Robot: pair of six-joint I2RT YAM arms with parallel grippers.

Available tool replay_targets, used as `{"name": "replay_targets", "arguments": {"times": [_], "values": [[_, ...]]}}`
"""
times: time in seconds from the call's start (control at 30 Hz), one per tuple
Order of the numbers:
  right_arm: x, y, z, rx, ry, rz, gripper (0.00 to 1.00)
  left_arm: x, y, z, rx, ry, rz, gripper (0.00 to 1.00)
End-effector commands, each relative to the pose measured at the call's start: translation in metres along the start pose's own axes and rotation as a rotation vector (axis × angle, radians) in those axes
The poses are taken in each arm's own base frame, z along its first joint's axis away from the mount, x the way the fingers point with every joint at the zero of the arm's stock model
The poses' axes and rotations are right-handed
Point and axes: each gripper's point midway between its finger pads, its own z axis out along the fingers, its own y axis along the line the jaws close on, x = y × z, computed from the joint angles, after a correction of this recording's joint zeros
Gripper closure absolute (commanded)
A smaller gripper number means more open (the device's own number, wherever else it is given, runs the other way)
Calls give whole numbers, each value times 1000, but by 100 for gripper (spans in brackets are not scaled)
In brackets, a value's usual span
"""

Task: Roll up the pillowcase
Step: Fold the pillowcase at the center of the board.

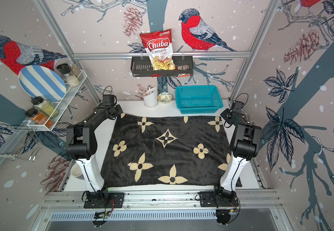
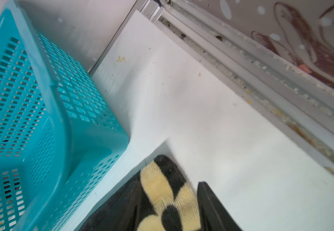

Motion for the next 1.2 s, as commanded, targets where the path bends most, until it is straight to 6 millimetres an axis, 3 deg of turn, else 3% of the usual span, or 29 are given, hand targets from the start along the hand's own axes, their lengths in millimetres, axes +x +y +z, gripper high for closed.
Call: {"name": "replay_targets", "arguments": {"times": [0.0, 0.1, 0.47, 0.9, 1.0, 1.13, 1.17], "values": [[6, 3, 17, 11, 35, -43, 50, 0, -2, 10, 13, 9, 17, 100], [12, -2, 32, 62, 48, -72, 49, 2, -1, 18, 7, 22, 19, 100], [28, -6, 59, 175, 62, -167, 49, 2, -2, 15, 14, 21, 11, 100], [59, -24, 63, 308, 130, -229, 56, 2, -3, 10, 24, 11, 1, 100], [62, -27, 59, 307, 129, -220, 62, 4, -3, 9, 24, 11, 2, 100], [60, -30, 55, 299, 122, -210, 87, 3, -2, 8, 24, 7, 0, 100], [58, -30, 54, 293, 119, -206, 98, 4, -2, 8, 26, 8, -1, 100]]}}
